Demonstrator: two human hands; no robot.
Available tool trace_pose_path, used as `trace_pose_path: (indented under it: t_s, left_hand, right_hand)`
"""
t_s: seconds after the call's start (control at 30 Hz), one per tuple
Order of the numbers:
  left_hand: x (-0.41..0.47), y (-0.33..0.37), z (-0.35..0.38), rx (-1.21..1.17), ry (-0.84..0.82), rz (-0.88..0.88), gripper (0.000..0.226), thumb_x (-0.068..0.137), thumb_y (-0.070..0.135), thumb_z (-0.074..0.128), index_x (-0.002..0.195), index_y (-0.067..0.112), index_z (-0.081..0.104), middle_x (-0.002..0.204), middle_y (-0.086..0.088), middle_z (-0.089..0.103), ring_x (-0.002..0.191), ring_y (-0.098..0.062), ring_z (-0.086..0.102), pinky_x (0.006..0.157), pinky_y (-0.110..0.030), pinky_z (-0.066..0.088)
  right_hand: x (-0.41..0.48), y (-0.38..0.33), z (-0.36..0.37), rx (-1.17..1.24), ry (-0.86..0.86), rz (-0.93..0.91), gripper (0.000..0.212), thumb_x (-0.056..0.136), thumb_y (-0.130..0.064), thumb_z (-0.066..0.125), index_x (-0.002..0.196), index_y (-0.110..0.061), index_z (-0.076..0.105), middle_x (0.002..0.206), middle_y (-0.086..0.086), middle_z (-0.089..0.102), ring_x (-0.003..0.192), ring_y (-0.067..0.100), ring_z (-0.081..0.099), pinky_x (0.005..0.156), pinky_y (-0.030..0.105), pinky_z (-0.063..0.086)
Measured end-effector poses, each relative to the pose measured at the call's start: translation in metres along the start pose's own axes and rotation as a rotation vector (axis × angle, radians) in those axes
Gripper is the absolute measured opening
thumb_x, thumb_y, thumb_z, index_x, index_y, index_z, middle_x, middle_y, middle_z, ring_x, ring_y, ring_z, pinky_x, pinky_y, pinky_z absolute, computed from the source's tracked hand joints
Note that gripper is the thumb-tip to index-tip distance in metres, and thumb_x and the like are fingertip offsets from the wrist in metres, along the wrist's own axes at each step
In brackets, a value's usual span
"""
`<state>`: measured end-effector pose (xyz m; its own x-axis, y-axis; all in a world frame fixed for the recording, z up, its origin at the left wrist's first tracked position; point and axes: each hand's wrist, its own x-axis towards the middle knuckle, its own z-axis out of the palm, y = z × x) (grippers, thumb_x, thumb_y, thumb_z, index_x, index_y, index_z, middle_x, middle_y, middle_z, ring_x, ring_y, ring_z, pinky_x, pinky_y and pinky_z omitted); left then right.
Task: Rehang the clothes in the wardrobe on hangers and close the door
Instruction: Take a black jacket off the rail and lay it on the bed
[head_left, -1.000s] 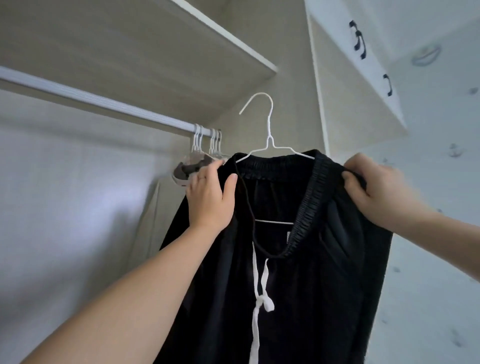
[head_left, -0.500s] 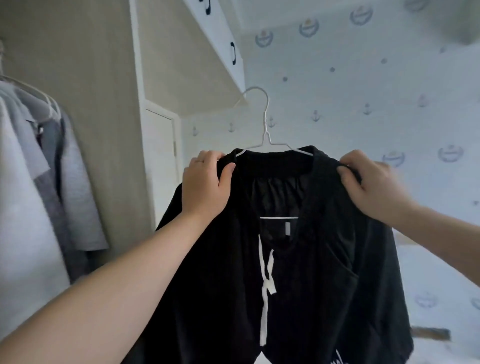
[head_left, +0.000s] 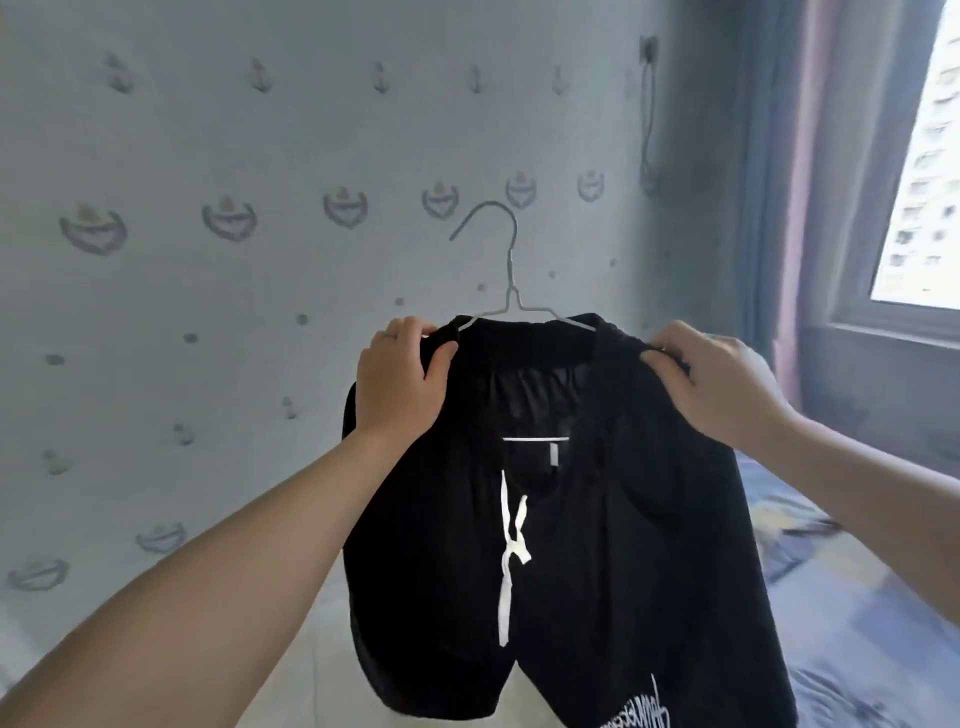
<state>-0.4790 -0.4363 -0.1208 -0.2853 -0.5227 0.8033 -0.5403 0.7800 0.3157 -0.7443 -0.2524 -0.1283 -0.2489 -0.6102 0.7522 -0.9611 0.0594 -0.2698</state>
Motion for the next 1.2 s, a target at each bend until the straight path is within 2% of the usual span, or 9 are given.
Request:
trace_pose_path:
  t_s: [0.07, 0.17, 0.3, 0.37, 0.5, 0.67, 0.77, 1.0, 1.2]
  left_hand:
    - [-0.006, 0.019, 0.058, -0.061, -0.076, 0.010, 0.026, 0.097, 0.037, 0.058, 0.108, 0.014, 0.060, 0.101, 0.000, 0.063, 0.093, -0.022, 0.057, 0.086, -0.040, 0.048]
    - [-0.018, 0.050, 0.140, -0.162, -0.195, 0.007, 0.026, 0.097, 0.037, 0.060, 0.108, 0.014, 0.060, 0.101, 0.001, 0.062, 0.094, -0.024, 0.058, 0.086, -0.042, 0.048]
    - [-0.035, 0.092, 0.229, -0.272, -0.346, 0.022, 0.026, 0.096, 0.038, 0.060, 0.108, 0.015, 0.060, 0.105, -0.001, 0.062, 0.096, -0.024, 0.058, 0.088, -0.045, 0.048]
    - [-0.044, 0.112, 0.264, -0.320, -0.414, 0.031, 0.025, 0.096, 0.037, 0.061, 0.108, 0.015, 0.061, 0.105, -0.003, 0.062, 0.098, -0.025, 0.058, 0.088, -0.045, 0.048]
    - [-0.063, 0.151, 0.327, -0.373, -0.562, 0.065, 0.028, 0.094, 0.036, 0.064, 0.109, 0.012, 0.062, 0.107, -0.008, 0.064, 0.102, -0.031, 0.059, 0.089, -0.046, 0.047]
    - [-0.091, 0.186, 0.393, -0.426, -0.740, 0.107, 0.028, 0.094, 0.040, 0.065, 0.109, 0.017, 0.062, 0.109, -0.002, 0.065, 0.108, -0.027, 0.059, 0.096, -0.043, 0.040]
    - [-0.110, 0.194, 0.431, -0.447, -0.894, 0.139, 0.028, 0.094, 0.042, 0.063, 0.109, 0.019, 0.061, 0.108, 0.000, 0.064, 0.107, -0.026, 0.058, 0.097, -0.050, 0.043]
    - [-0.141, 0.188, 0.527, -0.407, -1.226, 0.226, 0.018, 0.093, 0.041, 0.064, 0.097, 0.025, 0.057, 0.101, 0.006, 0.060, 0.099, -0.021, 0.058, 0.095, -0.044, 0.044]
    - [-0.167, 0.179, 0.614, -0.351, -1.417, 0.240, 0.027, 0.094, 0.045, 0.061, 0.105, 0.020, 0.062, 0.106, 0.004, 0.062, 0.100, -0.019, 0.058, 0.093, -0.042, 0.047]
  right_hand:
    - [-0.020, 0.048, -0.003, -0.052, -0.037, 0.059, 0.015, 0.097, -0.035, 0.054, 0.100, -0.023, 0.062, 0.075, -0.007, 0.062, 0.073, 0.027, 0.059, 0.064, 0.037, 0.048]
    - [-0.055, 0.108, -0.011, -0.118, -0.060, 0.154, 0.013, 0.096, -0.033, 0.056, 0.096, -0.021, 0.061, 0.071, -0.013, 0.054, 0.074, 0.029, 0.060, 0.064, 0.038, 0.048]
    - [-0.096, 0.173, -0.027, -0.197, -0.087, 0.296, 0.011, 0.096, -0.030, 0.060, 0.094, -0.019, 0.062, 0.074, -0.008, 0.058, 0.074, 0.029, 0.059, 0.064, 0.039, 0.049]
    - [-0.116, 0.198, -0.036, -0.235, -0.102, 0.346, 0.011, 0.095, -0.029, 0.061, 0.093, -0.018, 0.063, 0.073, -0.010, 0.056, 0.073, 0.027, 0.058, 0.062, 0.036, 0.046]
    - [-0.155, 0.240, -0.054, -0.305, -0.137, 0.472, 0.010, 0.095, -0.030, 0.060, 0.094, -0.020, 0.062, 0.082, -0.008, 0.064, 0.079, 0.025, 0.060, 0.064, 0.037, 0.047]
    - [-0.206, 0.282, -0.060, -0.307, -0.186, 0.659, 0.010, 0.097, -0.026, 0.058, 0.094, -0.018, 0.063, 0.086, -0.006, 0.066, 0.081, 0.023, 0.060, 0.068, 0.039, 0.050]
    - [-0.239, 0.302, -0.048, -0.308, -0.234, 0.780, 0.009, 0.098, -0.025, 0.056, 0.095, -0.019, 0.063, 0.086, -0.007, 0.064, 0.081, 0.021, 0.060, 0.069, 0.038, 0.051]
    - [-0.291, 0.347, 0.011, -0.261, -0.368, 1.109, 0.010, 0.097, -0.028, 0.057, 0.095, -0.022, 0.064, 0.079, -0.008, 0.065, 0.076, 0.019, 0.061, 0.068, 0.037, 0.051]
    - [-0.313, 0.388, 0.061, -0.227, -0.459, 1.357, 0.013, 0.097, -0.032, 0.053, 0.089, -0.026, 0.061, 0.081, -0.006, 0.065, 0.078, 0.020, 0.059, 0.069, 0.038, 0.050]
